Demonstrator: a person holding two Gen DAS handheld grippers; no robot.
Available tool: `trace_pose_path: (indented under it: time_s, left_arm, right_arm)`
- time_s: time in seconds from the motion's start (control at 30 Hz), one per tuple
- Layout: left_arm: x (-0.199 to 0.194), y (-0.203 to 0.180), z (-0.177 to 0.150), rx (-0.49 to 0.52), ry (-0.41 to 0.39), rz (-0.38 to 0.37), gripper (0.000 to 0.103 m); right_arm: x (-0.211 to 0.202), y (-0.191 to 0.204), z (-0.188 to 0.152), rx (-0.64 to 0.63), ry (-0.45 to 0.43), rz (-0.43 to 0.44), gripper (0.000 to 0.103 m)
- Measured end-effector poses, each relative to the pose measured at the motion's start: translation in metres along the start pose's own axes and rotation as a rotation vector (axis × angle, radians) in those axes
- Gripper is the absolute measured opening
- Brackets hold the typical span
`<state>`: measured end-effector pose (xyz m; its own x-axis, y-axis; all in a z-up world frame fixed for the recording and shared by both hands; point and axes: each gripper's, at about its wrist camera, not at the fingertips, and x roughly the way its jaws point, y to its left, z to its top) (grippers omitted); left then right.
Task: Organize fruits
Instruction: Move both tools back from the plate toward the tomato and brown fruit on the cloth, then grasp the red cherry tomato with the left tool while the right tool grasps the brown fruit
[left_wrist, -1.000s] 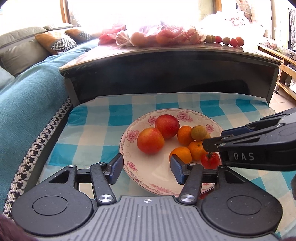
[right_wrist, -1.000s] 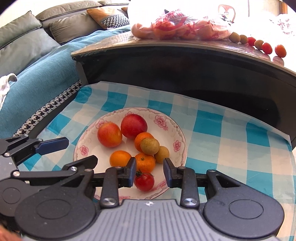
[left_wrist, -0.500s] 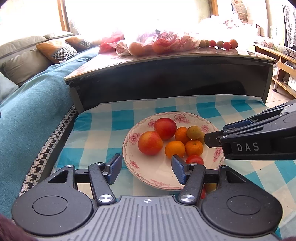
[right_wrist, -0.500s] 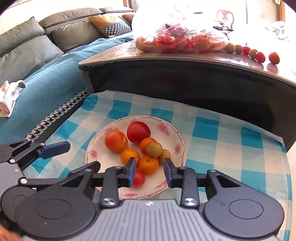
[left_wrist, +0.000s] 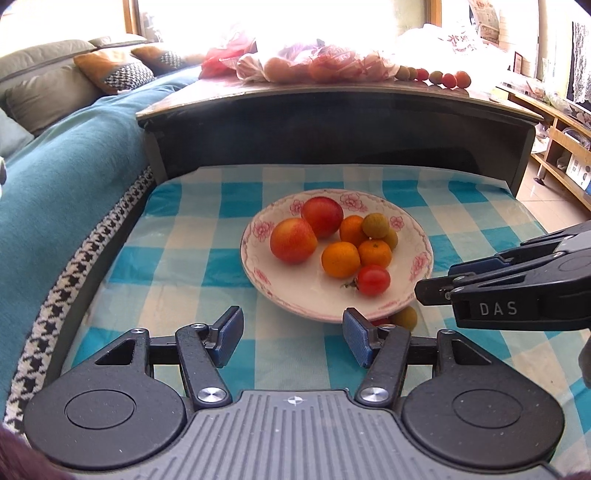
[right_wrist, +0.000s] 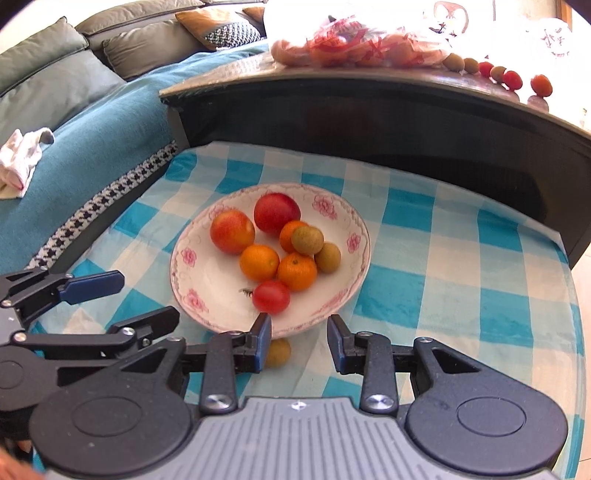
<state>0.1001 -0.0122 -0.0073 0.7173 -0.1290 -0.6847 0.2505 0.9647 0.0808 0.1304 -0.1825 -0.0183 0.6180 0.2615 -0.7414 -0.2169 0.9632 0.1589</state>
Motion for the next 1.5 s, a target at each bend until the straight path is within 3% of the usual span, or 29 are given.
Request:
trace_pose_path:
  time_s: [0.33, 0.77, 0.9, 1.5]
  left_arm:
    - [0.001, -0.008, -0.015, 0.036, 0.046, -0.045, 0.069]
    - [0.012, -0.01, -0.023, 0.044, 0.091, -0.079, 0.07]
    - [0.012, -0.01, -0.023, 0.045, 0.09, -0.085, 0.07]
    - [0.04, -0.024, -0.014, 0.011, 0.081, -0.116, 0.067]
  right_arm:
    - [0.019, 0.002, -0.012, -0.022, 0.077, 0.035, 0.046]
    - [0.041, 0.011, -0.009, -0.042, 0.083, 0.068, 0.048]
    - [0.041, 0.01, -0.008, -0.041, 0.08, 0.075, 0.039]
    - [0.02, -0.022, -0.022, 0.018, 0.091, 0.054, 0.039]
